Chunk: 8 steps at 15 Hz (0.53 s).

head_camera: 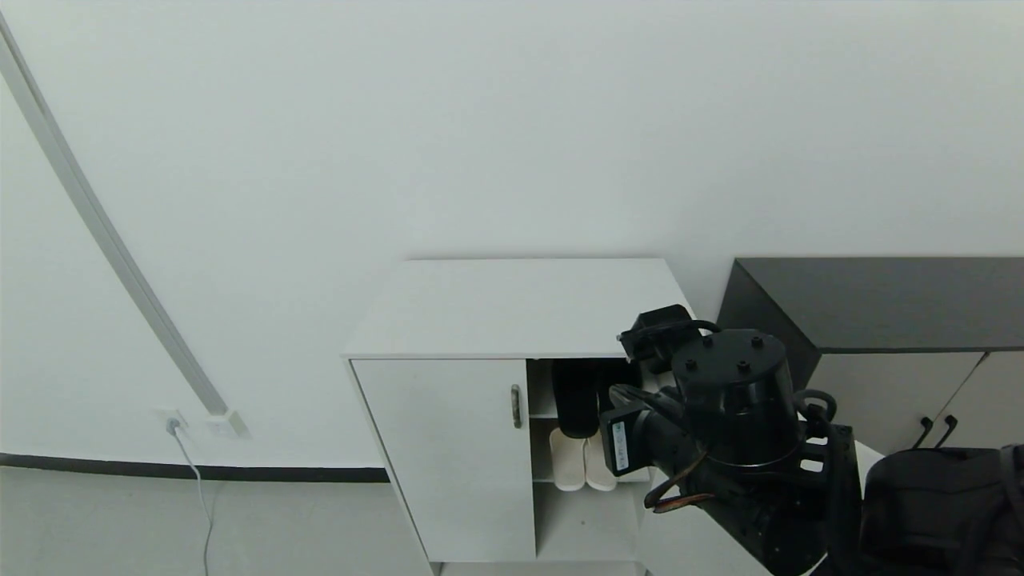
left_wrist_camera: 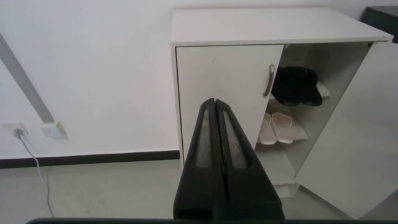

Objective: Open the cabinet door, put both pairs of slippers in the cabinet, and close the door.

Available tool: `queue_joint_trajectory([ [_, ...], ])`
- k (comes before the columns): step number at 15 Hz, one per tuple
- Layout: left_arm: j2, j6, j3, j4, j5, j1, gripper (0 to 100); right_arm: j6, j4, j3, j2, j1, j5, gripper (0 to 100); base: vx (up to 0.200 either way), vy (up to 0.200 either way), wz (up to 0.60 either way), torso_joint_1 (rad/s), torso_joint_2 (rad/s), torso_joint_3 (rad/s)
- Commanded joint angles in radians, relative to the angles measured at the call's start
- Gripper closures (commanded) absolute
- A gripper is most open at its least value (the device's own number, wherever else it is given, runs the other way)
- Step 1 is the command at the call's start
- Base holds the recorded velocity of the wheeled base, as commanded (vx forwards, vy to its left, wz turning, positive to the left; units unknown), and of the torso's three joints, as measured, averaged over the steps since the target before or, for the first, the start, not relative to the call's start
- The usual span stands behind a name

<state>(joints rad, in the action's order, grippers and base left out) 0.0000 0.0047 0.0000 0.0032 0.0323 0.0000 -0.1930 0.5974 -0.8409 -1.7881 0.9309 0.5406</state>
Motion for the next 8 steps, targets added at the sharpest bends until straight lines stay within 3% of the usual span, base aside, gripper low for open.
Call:
queue_joint_trajectory([
  [1,0.000,0.001,0.000,0.000,0.000,0.000,100,0.000,0.001,0.005,-0.004,-0.014,0.001,100,0.000,0.000,0.00,0.168,-0.36,-0.198],
  [8,0.000,0.001,0.000,0.000,0.000,0.000,100,0.001,0.001,0.005,-0.019,-0.018,-0.002,100,0.000,0.000,0.00,0.023,-0.05,-0.025],
])
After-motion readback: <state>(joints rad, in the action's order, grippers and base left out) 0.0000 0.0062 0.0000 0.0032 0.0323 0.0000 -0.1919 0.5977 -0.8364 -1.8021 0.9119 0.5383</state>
